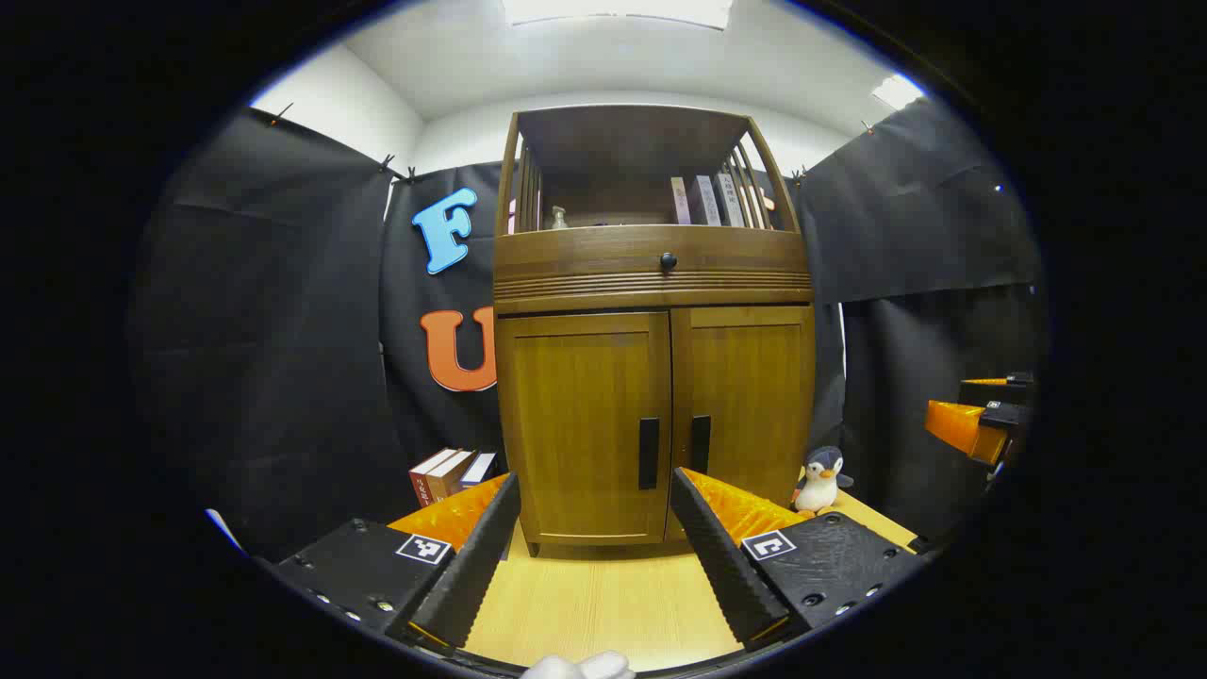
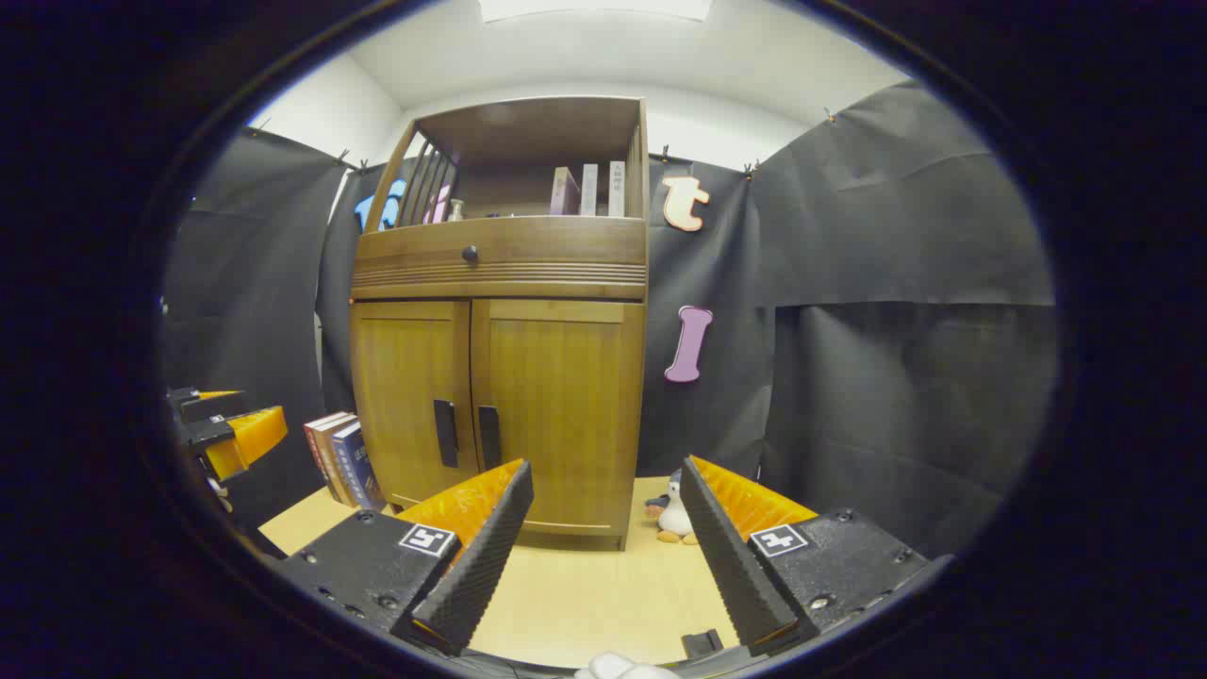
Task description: Open the right door of the double-door shoe cabinet with the right hand, and open the left door with the left hand.
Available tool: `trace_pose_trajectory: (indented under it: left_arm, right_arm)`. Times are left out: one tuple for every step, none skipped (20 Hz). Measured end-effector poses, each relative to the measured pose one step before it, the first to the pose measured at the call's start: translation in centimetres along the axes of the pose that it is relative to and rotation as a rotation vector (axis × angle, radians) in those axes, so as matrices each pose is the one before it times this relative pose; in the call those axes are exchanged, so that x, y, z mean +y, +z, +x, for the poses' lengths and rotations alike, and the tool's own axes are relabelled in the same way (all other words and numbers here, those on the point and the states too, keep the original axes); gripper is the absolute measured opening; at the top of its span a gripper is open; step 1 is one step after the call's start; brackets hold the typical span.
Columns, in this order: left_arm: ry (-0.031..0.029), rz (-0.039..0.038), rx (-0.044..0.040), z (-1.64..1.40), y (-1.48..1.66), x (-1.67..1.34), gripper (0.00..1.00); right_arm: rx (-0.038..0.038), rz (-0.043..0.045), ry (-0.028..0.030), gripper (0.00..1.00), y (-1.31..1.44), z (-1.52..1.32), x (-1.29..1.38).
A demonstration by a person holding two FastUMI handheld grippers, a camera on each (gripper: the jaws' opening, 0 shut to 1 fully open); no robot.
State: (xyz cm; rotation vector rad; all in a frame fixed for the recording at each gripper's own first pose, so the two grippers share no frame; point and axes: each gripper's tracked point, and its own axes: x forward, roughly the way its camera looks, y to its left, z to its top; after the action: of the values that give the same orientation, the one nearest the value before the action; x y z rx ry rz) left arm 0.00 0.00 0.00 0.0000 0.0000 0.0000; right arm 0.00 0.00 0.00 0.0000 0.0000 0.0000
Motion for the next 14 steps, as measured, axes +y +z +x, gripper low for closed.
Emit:
trace_pose_trajectory:
  left_arm:
    - [-0.00010, 0.00447, 0.00613, -0.005, -0.029, 0.221, 0.96]
    - [-0.00059, 0.00157, 0.00298, -0.069, -0.069, 0.071, 0.96]
    - [-0.00123, -0.00013, 0.00034, 0.085, 0.052, 0.113, 0.96]
    - [0.00087, 0.00072, -0.00159, 0.050, 0.096, 0.069, 0.96]
    - [0.00073, 0.00138, -0.00149, 0.028, -0.058, 0.231, 0.96]
    - [-0.00085, 0.00172, 0.00008, -0.050, 0.042, 0.040, 0.96]
    - [0.00059, 0.00110, -0.00013, 0.006, 0.112, 0.047, 0.96]
    - [-0.00111, 0.00145, 0.00101, 0.010, 0.084, 0.032, 0.96]
    - [0.00082, 0.00166, -0.00151, 0.015, -0.052, 0.111, 0.96]
    - [0.00318, 0.00186, -0.00140, -0.039, 0.023, 0.234, 0.96]
    - [0.00178, -0.00096, -0.00229, 0.046, -0.024, 0.247, 0.96]
    - [-0.00096, 0.00067, 0.00278, 0.016, -0.089, 0.008, 0.96]
    - [-0.00012, 0.00275, 0.00266, -0.008, 0.011, 0.059, 0.96]
    - [0.00347, 0.00350, -0.00291, 0.045, 0.114, 0.210, 0.96]
  right_arm:
    - [-0.00102, -0.00117, 0.00062, 0.99, 0.013, 0.039, 0.239]
    - [0.00037, -0.00248, 0.00213, 0.99, 0.027, -0.014, 0.214]
    - [0.00169, -0.00253, 0.00141, 0.99, -0.155, -0.038, 0.178]
    - [0.00016, -0.00044, 0.00031, 0.99, -0.021, 0.007, 0.080]
    - [0.00339, 0.00094, 0.00006, 0.99, -0.138, 0.025, 0.160]
    - [0.00290, 0.00260, -0.00010, 0.99, -0.076, -0.008, 0.100]
    - [0.00055, 0.00380, -0.00016, 0.99, -0.016, 0.001, 0.140]
    - [0.00018, 0.00319, 0.00137, 0.99, 0.022, 0.072, 0.131]
    - [0.00008, -0.00014, -0.00012, 1.00, -0.083, 0.084, 0.104]
    - [0.00017, -0.00123, -0.00244, 0.99, 0.045, 0.089, 0.001]
    - [0.00155, -0.00044, 0.00140, 0.99, -0.197, 0.086, 0.117]
    - [0.00065, 0.00115, 0.00152, 1.00, -0.115, 0.053, 0.136]
    - [-0.00045, 0.00294, 0.00189, 0.99, -0.083, 0.170, 0.038]
    - [0.00418, 0.00087, 0.00158, 0.99, -0.171, 0.310, 0.190]
